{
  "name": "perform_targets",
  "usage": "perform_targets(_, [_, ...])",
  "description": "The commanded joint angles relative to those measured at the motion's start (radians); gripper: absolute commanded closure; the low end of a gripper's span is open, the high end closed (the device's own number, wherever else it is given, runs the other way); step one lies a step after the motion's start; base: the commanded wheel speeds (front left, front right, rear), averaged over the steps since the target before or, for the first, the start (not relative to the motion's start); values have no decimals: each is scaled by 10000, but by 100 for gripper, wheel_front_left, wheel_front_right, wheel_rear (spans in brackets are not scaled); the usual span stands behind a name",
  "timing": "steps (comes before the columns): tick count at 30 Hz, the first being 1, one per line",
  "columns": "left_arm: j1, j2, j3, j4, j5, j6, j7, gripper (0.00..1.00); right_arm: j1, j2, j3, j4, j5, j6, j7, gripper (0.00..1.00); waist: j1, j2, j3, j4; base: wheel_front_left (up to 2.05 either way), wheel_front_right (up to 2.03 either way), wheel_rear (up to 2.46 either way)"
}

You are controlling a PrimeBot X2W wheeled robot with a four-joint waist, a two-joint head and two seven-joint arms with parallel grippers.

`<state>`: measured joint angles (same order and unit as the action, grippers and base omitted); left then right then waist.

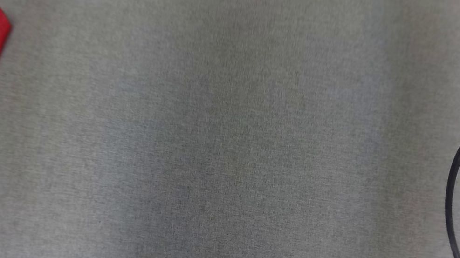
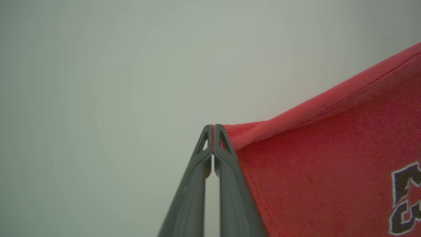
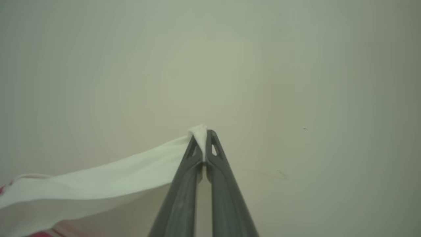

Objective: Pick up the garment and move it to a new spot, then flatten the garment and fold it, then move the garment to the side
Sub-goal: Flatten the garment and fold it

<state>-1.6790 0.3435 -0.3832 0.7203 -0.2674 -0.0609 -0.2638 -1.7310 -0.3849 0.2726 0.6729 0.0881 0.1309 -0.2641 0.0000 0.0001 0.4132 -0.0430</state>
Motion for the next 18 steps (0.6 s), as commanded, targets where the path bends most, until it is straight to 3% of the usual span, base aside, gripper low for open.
perform_targets(1, [330,47,111,-263,116,-140,-5,100,219,122,-82,86,24,-4,-1,100,0,-1,460,-81,0,0,0])
perform_targets(4, [640,159,247,-490,182,-275,-6,100,526,94,43,77,200,-4,-3,100,0,-1,694,-216,0,0,0])
perform_targets(9, [1765,47,649,-815,-63,-555,-9,100,1961,-207,207,-278,1479,-5,-4,100,0,-1,1232,-410,0,0,0])
perform_targets(18, [5796,-583,1750,-2150,-968,-681,-11,100,6954,-1349,1164,-1899,4279,-7,-7,100,0,-1,864,-422,0,0,0])
